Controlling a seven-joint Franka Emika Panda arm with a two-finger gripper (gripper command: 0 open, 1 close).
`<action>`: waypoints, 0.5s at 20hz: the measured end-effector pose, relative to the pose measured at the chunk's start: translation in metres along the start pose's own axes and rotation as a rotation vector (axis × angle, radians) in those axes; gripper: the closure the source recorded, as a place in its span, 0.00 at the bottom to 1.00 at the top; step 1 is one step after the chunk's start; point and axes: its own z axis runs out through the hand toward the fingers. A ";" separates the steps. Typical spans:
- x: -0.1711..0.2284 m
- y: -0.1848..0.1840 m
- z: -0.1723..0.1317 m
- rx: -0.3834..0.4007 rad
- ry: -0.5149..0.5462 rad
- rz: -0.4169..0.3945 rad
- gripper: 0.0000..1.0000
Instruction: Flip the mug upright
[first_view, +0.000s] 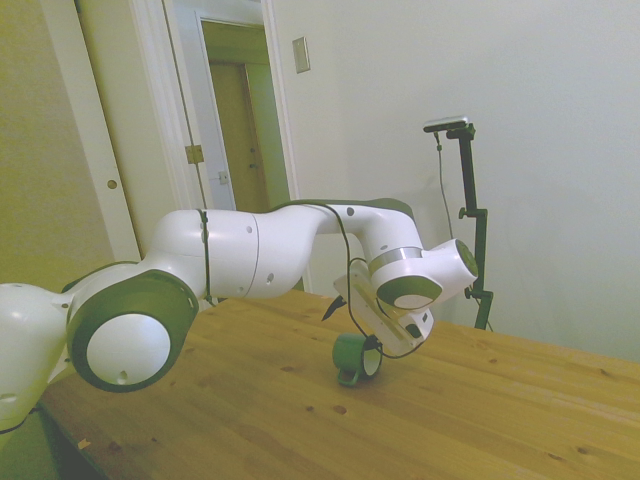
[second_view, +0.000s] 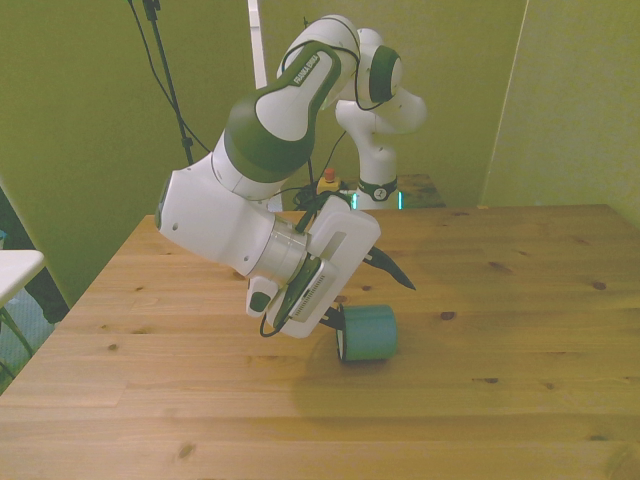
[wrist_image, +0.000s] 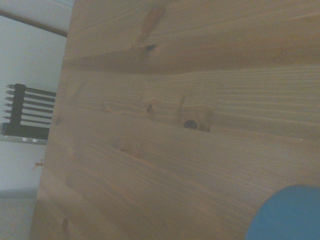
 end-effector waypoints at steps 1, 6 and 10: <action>0.001 0.001 0.001 0.000 -0.003 0.001 1.00; 0.004 0.003 0.007 -0.001 -0.010 0.003 1.00; 0.005 0.002 0.006 -0.002 -0.009 0.000 1.00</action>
